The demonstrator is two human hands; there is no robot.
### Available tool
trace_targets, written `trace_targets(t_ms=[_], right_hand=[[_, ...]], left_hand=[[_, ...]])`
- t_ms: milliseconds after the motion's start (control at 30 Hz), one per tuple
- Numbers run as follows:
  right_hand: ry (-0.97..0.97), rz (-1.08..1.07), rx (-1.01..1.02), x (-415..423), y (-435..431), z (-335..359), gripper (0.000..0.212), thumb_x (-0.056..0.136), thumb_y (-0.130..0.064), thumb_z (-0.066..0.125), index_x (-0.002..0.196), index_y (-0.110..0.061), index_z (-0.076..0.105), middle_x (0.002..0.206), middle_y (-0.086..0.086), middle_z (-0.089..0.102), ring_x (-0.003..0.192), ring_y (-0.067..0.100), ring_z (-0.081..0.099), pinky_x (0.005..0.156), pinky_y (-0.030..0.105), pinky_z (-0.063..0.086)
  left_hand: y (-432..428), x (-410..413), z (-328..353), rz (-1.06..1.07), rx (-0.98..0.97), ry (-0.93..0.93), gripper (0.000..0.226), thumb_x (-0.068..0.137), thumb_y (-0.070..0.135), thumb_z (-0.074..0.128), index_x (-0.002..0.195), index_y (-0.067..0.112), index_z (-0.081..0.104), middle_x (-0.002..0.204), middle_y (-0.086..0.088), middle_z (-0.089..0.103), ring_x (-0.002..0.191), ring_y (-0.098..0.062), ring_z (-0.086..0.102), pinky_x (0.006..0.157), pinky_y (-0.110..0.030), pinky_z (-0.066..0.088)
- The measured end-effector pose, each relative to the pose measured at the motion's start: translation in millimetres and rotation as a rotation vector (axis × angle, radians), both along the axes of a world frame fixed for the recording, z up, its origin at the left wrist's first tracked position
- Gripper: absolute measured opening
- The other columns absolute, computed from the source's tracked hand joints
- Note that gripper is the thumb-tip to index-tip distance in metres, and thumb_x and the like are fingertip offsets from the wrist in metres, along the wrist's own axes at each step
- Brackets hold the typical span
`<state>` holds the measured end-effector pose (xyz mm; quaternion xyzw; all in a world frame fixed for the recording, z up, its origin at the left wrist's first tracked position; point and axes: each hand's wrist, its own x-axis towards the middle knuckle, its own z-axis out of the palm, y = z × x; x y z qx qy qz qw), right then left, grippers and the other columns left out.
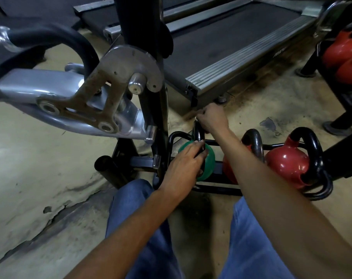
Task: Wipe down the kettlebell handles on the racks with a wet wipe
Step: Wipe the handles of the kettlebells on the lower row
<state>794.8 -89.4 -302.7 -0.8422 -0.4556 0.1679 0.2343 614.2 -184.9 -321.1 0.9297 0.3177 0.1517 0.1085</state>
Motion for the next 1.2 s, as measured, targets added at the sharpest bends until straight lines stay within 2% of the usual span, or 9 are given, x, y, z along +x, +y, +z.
trace_targets(t_ms=[133,233,333,433,500,600,700,1000,1200], right_hand=[[0.15,-0.064,0.263,-26.3,-71.3,-11.3,0.012,0.09,-0.024,0.068,0.091,-0.015,0.075,0.084,-0.003,0.071,0.078,0.015,0.065,0.072,0.027,0.051],[0.777,-0.31,0.327,-23.2,-66.5,-21.6,0.015,0.091,-0.018,0.063,0.084,-0.016,0.075,0.087,0.011,0.075,0.085,0.031,0.073,0.076,0.037,0.055],[1.443,-0.447,0.264,-16.8,-51.9,-28.0,0.034,0.099,-0.009,0.041,0.121,0.005,0.063,0.106,0.029,0.072,0.09,0.039,0.076,0.073,0.044,0.064],[1.518,-0.43,0.221,-24.6,-58.0,-31.7,0.039,0.104,-0.012,0.037,0.13,0.012,0.056,0.107,0.03,0.073,0.086,0.034,0.077,0.07,0.045,0.064],[1.247,-0.452,0.342,-31.3,-56.8,-32.8,0.027,0.104,-0.016,0.049,0.109,0.002,0.068,0.094,0.021,0.076,0.087,0.034,0.076,0.079,0.047,0.063],[0.451,-0.269,0.444,-36.0,-49.0,-23.5,0.021,0.101,-0.023,0.061,0.098,-0.01,0.076,0.089,0.004,0.074,0.081,0.02,0.069,0.076,0.033,0.055],[0.036,0.073,0.273,-28.4,-28.1,-19.9,0.025,0.099,-0.024,0.053,0.096,-0.009,0.073,0.09,0.012,0.071,0.084,0.03,0.066,0.065,0.031,0.039],[-0.65,0.971,-0.555,-26.8,-5.5,39.1,0.025,0.097,-0.035,0.055,0.094,-0.015,0.07,0.094,0.003,0.066,0.094,0.028,0.066,0.08,0.038,0.056],[-0.63,0.974,-0.503,-11.8,15.6,45.3,0.025,0.094,-0.033,0.052,0.093,-0.018,0.072,0.096,0.006,0.073,0.091,0.029,0.069,0.084,0.045,0.058]], left_hand=[[-8.5,-0.5,-9.1,0.02,0.012,-0.003,0.074,0.085,0.009,0.075,0.15,0.014,0.041,0.163,-0.006,0.025,0.151,-0.02,0.023,0.12,-0.035,0.029],[-19.6,-5.2,-18.0,0.007,0.048,0.026,0.08,0.085,0.009,0.074,0.154,0.012,0.033,0.165,-0.008,0.019,0.153,-0.02,0.016,0.121,-0.035,0.017],[-28.4,-13.5,-21.0,0.01,0.037,0.042,0.079,0.087,0.011,0.072,0.155,0.012,0.031,0.165,-0.008,0.019,0.153,-0.02,0.015,0.122,-0.038,0.015],[-32.2,-16.7,-19.4,0.014,0.019,0.053,0.079,0.086,0.012,0.071,0.155,0.011,0.032,0.165,-0.009,0.021,0.152,-0.018,0.015,0.12,-0.037,0.011],[-30.9,-17.9,-19.5,0.001,0.013,0.049,0.079,0.088,0.011,0.068,0.156,0.012,0.029,0.166,-0.008,0.018,0.152,-0.016,0.01,0.121,-0.035,0.006],[-27.0,-18.9,-20.0,-0.001,0.001,0.045,0.077,0.089,0.01,0.066,0.157,0.013,0.028,0.167,-0.006,0.013,0.153,-0.015,0.007,0.12,-0.032,-0.001],[-27.1,-18.2,-20.2,-0.008,-0.01,0.035,0.078,0.088,0.007,0.066,0.157,0.013,0.028,0.168,-0.006,0.011,0.154,-0.016,0.008,0.122,-0.031,0.001],[-29.5,-16.4,-17.1,-0.005,0.037,0.07,0.076,0.092,0.011,0.065,0.157,0.012,0.027,0.167,-0.009,0.011,0.154,-0.021,0.009,0.122,-0.037,0.004],[-27.5,-13.7,-19.0,-0.006,0.032,0.069,0.08,0.095,0.012,0.061,0.16,0.015,0.014,0.168,-0.008,0.0,0.154,-0.021,0.002,0.124,-0.038,0.004]])
